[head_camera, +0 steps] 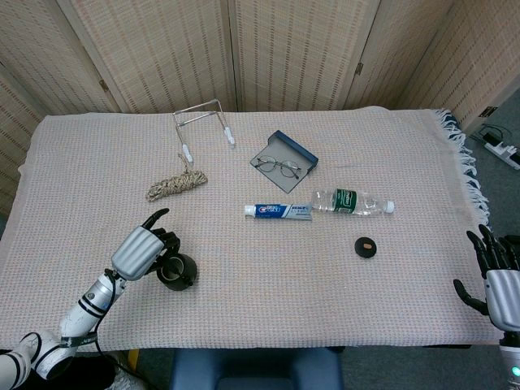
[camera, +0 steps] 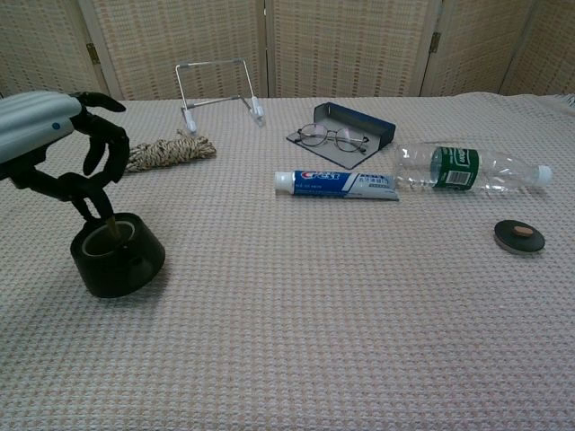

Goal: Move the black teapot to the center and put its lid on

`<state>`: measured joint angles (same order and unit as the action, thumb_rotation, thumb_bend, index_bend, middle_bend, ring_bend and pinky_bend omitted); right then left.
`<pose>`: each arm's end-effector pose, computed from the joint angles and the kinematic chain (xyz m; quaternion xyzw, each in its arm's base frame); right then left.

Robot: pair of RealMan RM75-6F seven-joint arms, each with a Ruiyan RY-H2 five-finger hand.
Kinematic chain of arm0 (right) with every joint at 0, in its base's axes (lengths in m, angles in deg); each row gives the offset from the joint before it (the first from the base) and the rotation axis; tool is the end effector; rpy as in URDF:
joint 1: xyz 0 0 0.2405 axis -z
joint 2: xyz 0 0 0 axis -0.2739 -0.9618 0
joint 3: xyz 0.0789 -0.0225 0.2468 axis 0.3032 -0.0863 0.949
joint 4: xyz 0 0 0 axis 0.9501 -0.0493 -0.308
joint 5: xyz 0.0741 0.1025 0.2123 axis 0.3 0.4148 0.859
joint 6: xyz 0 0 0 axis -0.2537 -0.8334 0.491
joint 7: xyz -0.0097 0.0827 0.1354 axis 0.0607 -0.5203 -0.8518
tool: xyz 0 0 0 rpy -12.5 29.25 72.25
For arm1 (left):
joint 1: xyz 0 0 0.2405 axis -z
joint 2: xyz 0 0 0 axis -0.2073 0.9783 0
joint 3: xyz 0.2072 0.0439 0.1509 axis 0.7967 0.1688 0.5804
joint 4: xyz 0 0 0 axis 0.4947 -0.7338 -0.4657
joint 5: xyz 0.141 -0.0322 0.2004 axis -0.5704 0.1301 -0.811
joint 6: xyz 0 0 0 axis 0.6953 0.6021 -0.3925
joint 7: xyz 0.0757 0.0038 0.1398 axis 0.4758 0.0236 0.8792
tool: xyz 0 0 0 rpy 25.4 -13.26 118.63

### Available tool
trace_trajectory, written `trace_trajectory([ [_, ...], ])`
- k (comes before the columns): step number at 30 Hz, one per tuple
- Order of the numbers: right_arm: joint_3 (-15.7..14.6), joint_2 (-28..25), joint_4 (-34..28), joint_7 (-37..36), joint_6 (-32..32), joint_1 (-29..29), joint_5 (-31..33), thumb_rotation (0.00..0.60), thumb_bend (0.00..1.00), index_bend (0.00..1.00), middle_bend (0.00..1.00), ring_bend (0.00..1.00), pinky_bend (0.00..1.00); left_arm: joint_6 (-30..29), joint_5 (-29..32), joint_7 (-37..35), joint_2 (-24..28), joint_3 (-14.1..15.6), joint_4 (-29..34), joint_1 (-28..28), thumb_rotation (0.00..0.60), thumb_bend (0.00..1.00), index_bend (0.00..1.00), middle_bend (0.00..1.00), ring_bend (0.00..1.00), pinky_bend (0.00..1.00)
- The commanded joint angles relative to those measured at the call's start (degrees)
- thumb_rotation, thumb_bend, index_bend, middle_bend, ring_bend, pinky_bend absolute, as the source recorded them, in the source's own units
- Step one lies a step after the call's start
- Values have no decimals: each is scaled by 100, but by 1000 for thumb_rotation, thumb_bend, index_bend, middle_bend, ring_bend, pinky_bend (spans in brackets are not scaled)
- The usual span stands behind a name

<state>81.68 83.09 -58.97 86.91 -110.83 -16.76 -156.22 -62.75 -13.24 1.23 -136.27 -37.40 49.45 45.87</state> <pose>-0.3480 -0.1809 0.1435 0.5690 -0.3726 0.3941 0.6181 -0.2006 0.3319 0.0084 -0.7604 -0.2378 -0.4807 0.3663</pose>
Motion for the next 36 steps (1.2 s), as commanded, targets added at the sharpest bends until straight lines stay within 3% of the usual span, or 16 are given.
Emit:
trace_trajectory([
  [1, -7, 6, 12, -17, -15, 9, -15, 600, 324, 0, 0, 146, 79, 53, 40, -18, 30, -116, 185, 126, 600, 491, 671, 607, 585, 110],
  [16, -44, 26, 134, -177, -95, 99, -18, 600, 324, 0, 0, 146, 79, 878, 297, 419, -420, -668, 547, 1074, 600, 492, 671, 607, 571, 107],
  [36, -25, -8, 256, -322, -141, 153, -3, 600, 324, 0, 0, 145, 79, 2019, 1179, 1041, -1523, -1325, -77, 2369, 600, 492, 669, 607, 558, 103],
])
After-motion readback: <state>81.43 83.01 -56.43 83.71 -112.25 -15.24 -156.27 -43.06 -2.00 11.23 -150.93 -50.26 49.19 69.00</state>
